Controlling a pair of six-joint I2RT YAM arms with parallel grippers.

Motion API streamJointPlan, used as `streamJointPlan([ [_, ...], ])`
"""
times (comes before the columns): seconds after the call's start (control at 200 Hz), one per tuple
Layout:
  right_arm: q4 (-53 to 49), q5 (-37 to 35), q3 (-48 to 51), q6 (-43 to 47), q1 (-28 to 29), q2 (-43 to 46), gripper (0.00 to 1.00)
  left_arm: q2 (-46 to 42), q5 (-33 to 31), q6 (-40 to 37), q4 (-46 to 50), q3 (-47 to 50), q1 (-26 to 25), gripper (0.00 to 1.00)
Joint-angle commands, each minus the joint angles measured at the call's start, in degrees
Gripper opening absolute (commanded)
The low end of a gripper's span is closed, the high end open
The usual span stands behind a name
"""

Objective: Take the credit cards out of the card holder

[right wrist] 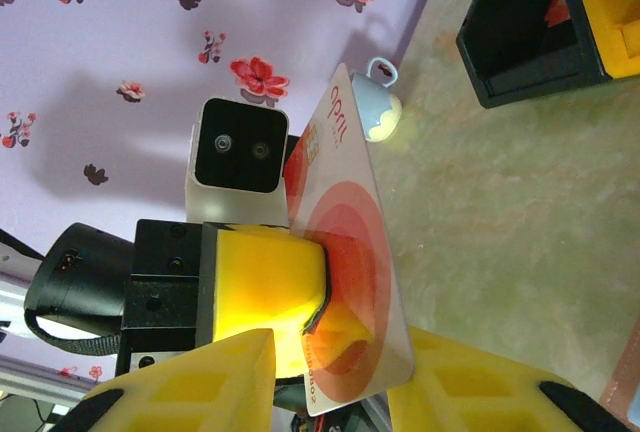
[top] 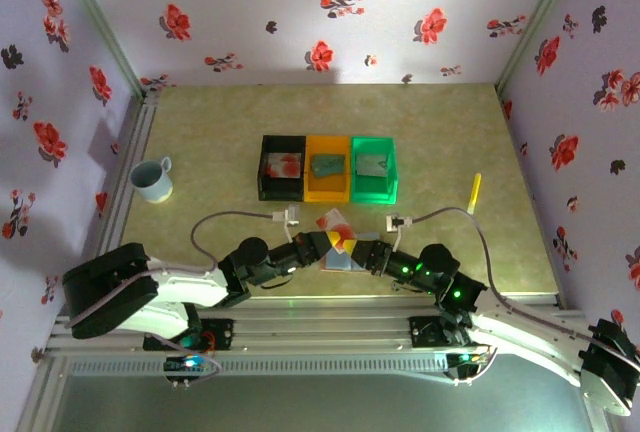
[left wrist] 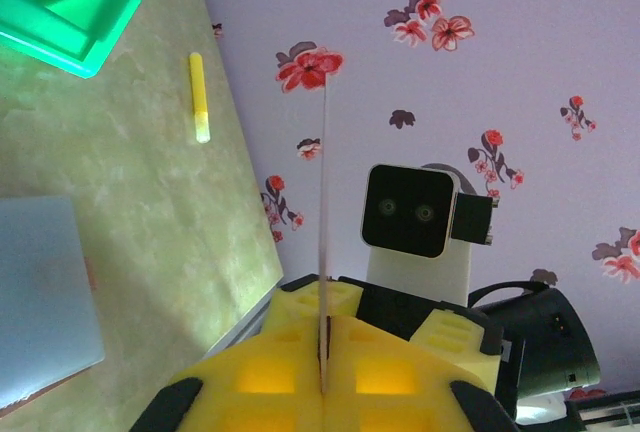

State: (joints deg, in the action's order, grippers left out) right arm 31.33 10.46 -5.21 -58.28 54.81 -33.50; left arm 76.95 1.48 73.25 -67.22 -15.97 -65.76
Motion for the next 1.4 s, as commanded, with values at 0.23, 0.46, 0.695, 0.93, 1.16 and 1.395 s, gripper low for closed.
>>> streamJointPlan([
  [0.23,4.53,-0.64,-0.83,1.94,1.25,0.07,0.18,1.45,-0.68,1.19,-2.56,-0.87,-0.43,0.01],
  [0.46,4.53,-1.42,-0.64,2.21,1.75,0.10,0.08,2.14,-0.48,1.63,-2.65,-0.85,-0.43,0.09],
  [0.695,2.77,-3.13,-0.33,2.38,1.77,1.45,0.00,1.49,-0.25,1.62,-2.58,-0.85,-0.16,0.14],
  [0.93,-1.23,-4.81,0.18,2.64,1.86,6.03,0.00,-1.32,0.85,1.80,-0.98,0.17,1.63,0.19],
  [1.16,-5.24,-5.54,-0.03,3.39,1.81,10.21,0.00,-3.24,3.50,2.39,0.63,1.24,3.58,0.25],
  [1.395,-12.24,-5.58,-1.43,4.67,1.76,13.34,0.00,-13.83,11.52,-0.40,17.93,-0.19,9.03,0.33],
])
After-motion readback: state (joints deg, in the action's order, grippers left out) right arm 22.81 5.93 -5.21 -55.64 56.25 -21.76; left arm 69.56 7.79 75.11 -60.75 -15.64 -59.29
